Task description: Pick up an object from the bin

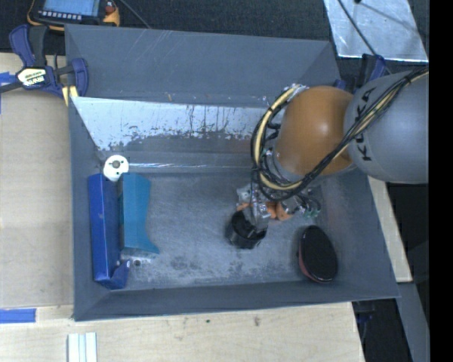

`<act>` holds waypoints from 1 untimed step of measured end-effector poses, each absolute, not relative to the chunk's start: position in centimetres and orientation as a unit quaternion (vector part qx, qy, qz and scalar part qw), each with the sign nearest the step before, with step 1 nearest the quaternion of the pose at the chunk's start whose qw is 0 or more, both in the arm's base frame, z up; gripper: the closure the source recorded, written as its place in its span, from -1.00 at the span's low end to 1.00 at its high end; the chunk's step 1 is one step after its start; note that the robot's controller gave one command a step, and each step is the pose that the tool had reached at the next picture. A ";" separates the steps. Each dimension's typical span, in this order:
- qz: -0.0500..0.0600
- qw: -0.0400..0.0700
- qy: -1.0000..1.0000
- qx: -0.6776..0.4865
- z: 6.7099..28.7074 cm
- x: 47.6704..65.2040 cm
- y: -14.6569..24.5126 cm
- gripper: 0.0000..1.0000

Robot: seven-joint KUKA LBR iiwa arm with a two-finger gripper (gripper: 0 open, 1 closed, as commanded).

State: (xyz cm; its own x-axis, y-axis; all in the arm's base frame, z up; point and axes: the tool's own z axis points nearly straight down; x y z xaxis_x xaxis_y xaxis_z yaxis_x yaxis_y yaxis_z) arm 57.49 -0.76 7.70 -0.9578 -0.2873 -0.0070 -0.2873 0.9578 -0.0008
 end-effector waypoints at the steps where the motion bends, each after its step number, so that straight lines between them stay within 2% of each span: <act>1: 0.000 0.003 0.989 -0.145 7.7 57.5 -0.8 1.00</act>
Offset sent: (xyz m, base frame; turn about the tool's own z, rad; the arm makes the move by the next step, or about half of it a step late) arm -0.0094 0.0036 0.0337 -0.0002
